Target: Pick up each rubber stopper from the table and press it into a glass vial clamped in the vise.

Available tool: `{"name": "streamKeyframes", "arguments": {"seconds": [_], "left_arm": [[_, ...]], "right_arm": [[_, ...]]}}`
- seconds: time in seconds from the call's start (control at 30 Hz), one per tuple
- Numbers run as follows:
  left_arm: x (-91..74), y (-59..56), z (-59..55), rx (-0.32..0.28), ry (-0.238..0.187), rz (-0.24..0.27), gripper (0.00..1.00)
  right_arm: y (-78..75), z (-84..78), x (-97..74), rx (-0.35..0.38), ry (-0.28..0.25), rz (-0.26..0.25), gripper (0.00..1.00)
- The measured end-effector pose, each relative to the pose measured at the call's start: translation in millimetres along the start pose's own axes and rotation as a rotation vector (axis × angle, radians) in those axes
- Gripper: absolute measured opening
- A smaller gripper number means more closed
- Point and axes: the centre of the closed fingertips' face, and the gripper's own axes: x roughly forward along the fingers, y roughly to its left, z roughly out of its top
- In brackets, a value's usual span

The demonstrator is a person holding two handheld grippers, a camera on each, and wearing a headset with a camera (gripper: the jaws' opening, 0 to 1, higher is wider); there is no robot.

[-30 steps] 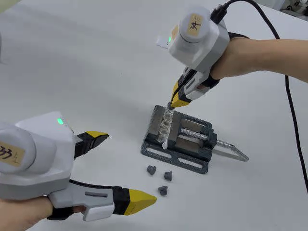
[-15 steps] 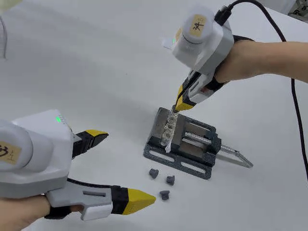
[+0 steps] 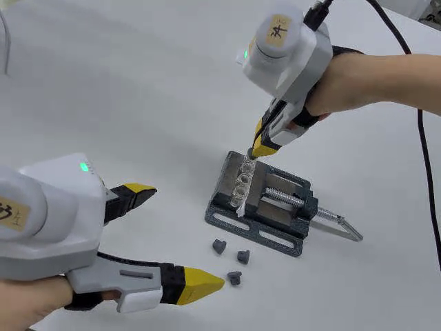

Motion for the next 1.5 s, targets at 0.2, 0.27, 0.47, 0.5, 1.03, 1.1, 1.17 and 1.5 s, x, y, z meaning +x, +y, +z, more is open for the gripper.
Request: {"name": "streamKeyframes", "arguments": {"seconds": [0.2, 0.27, 0.47, 0.5, 1.03, 1.1, 1.17, 1.5], "left_arm": [[1.9, -0.5, 3.3, 0.0, -0.005, -0.002, 0.96], [2.5, -0.8, 4.4, -0.001, -0.008, -0.003, 0.96], [4.4, -0.9, 6.3, -0.004, -0.011, -0.005, 0.95], [4.6, -1.2, 6.3, -0.002, -0.01, -0.006, 0.95], [6.8, -1.4, 8.4, -0.006, -0.015, -0.013, 0.95], [6.8, -2.7, 9.4, 0.001, -0.012, -0.015, 0.95], [5.9, -4.1, 12.1, 0.009, -0.008, -0.017, 0.95], [2.3, -2.5, 23.4, 0.022, -0.032, -0.005, 0.95]], "right_arm": [[0.2, 0.6, 1.4, -0.02, 0.026, -0.011, 0.0], [0.8, 0.7, 0.8, -0.011, 0.025, -0.015, 0.0], [1.9, 3.3, 1.6, -0.015, 0.038, -0.059, 0.0], [1.0, 3.2, 1.7, -0.002, 0.041, -0.07, 0.0], [1.2, 0.6, 2.3, 0.037, 0.037, -0.119, 0.0], [-0.4, -0.1, 2.5, 0.061, 0.022, -0.112, 0.0], [0.6, -1.7, 2.4, 0.048, 0.005, -0.103, 0.0], [2.3, 1.0, 0.8, 0.002, -0.011, -0.105, 0.01]]}}
